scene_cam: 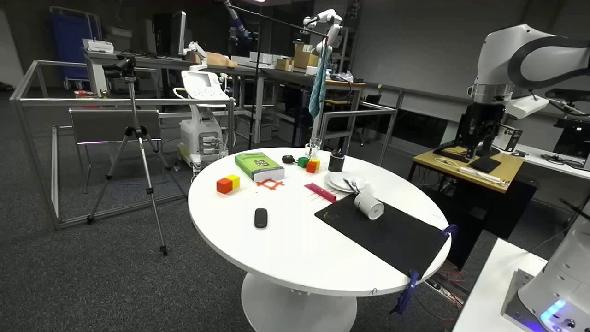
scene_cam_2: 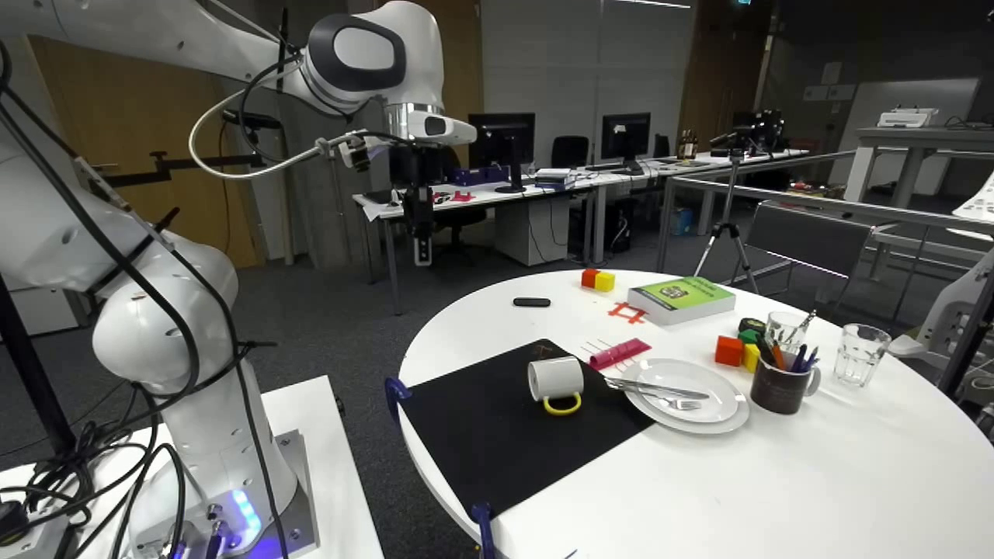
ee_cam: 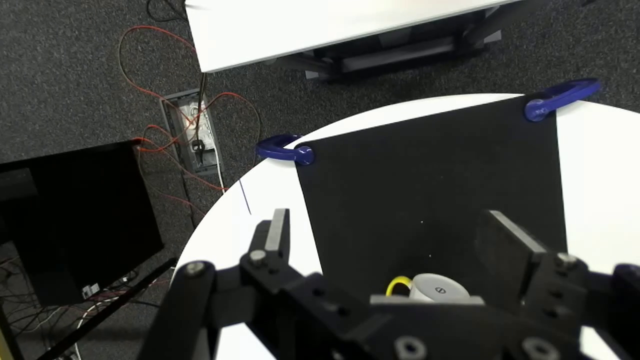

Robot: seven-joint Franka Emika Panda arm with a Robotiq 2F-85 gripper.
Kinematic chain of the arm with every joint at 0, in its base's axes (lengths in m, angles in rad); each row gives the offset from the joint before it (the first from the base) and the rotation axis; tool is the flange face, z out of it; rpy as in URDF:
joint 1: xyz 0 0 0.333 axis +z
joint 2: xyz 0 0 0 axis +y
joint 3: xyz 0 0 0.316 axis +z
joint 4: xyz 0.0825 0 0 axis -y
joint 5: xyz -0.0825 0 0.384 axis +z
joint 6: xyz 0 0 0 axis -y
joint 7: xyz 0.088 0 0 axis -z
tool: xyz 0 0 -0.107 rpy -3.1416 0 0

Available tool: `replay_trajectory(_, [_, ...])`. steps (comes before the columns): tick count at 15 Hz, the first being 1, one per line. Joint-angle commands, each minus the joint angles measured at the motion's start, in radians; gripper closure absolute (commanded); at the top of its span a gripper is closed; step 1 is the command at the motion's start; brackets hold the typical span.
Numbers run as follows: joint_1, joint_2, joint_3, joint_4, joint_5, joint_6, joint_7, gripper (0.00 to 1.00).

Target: Place the mug upright.

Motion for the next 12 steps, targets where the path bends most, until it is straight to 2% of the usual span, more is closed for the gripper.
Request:
replay_trajectory(1, [0.016,0.115,-0.013,0.047,-0.012,0.040,-0.005,0.00])
replay_trajectory(7, [0.013,0.325,-0.061,0.125,0.011,0.202,-0.047,0.00])
replay_trajectory(12, [0.009,0.522,-0.124,0.243,0.062,0.312,-0.104,0.00])
